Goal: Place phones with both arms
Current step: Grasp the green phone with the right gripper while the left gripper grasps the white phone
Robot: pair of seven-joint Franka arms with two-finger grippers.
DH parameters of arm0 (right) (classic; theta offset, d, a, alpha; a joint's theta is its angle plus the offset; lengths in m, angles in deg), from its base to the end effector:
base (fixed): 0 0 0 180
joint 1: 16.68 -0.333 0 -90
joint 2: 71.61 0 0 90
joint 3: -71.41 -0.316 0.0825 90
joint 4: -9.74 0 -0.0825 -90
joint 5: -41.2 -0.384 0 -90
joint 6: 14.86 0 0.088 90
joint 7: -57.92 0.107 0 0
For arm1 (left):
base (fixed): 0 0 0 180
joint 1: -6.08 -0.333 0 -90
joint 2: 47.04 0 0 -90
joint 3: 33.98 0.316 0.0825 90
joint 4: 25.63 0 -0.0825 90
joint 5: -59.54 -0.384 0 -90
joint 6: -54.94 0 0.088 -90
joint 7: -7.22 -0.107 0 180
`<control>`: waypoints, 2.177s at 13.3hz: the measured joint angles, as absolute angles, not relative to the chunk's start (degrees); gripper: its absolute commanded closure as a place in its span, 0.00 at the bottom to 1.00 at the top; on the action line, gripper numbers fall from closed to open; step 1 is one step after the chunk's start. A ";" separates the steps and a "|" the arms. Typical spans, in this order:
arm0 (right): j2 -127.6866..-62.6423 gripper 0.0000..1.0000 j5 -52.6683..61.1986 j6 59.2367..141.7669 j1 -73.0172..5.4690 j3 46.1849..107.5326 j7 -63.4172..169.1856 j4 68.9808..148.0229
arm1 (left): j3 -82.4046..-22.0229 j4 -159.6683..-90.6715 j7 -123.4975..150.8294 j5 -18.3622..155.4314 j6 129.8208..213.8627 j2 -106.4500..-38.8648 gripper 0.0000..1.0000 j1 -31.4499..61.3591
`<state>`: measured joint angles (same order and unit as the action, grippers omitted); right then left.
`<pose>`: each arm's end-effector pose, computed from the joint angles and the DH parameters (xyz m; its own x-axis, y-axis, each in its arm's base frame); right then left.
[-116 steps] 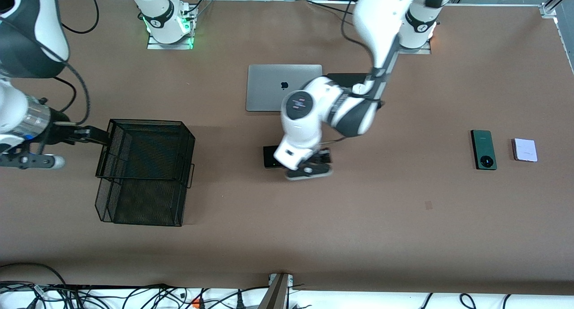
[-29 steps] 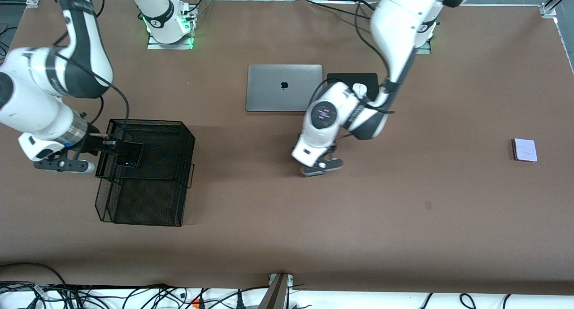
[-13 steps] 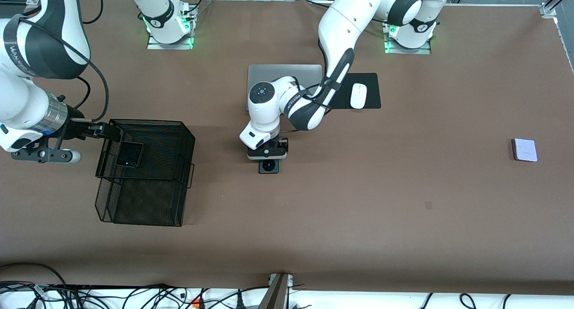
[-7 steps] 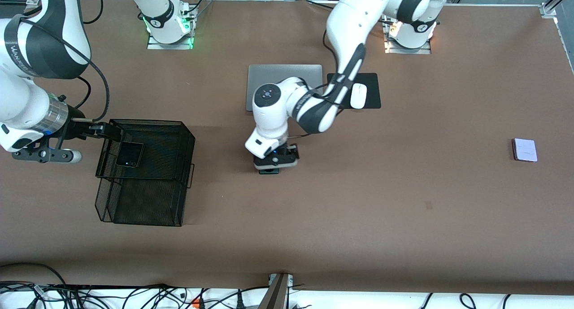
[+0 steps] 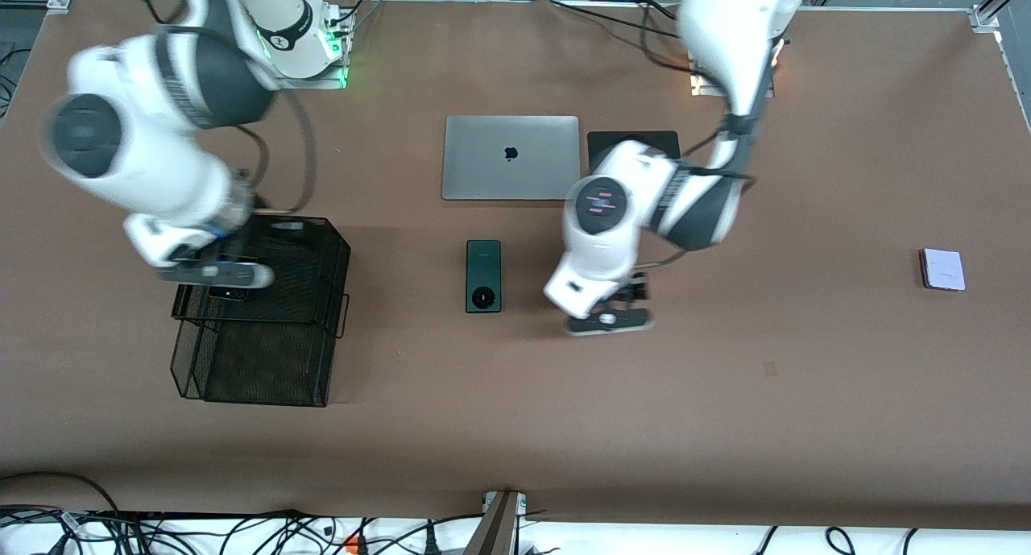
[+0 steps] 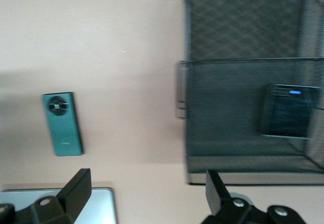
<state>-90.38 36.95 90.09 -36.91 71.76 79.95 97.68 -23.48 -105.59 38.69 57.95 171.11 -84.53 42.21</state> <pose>0.6147 0.2292 0.4648 0.9969 -0.0559 -0.0549 -0.0588 -0.9969 -0.0522 0.6402 -0.3344 0.3269 0.9971 0.0494 0.0574 0.0562 -0.9907 -0.1237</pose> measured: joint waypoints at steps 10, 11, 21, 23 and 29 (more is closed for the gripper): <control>-110.74 0.00 37.00 114.72 -51.88 69.60 92.49 97.09 | -23.45 -126.95 2.73 57.90 171.95 -67.77 0.00 18.52; -112.00 0.00 37.04 116.19 -52.22 69.62 92.19 96.98 | -23.47 -127.85 -0.81 57.87 173.26 -67.52 0.00 15.52; -118.00 0.00 44.43 121.80 -54.58 69.87 87.57 96.81 | -23.68 -138.64 -27.96 57.83 194.35 -67.86 0.00 -9.14; -118.20 0.00 44.43 121.80 -54.58 69.87 87.12 96.81 | -23.80 -141.01 -31.67 57.94 199.43 -68.97 0.00 -12.70; -119.01 0.00 44.43 122.35 -54.59 69.88 86.86 96.80 | -34.84 -141.76 -42.19 63.39 207.27 -75.58 0.00 -29.09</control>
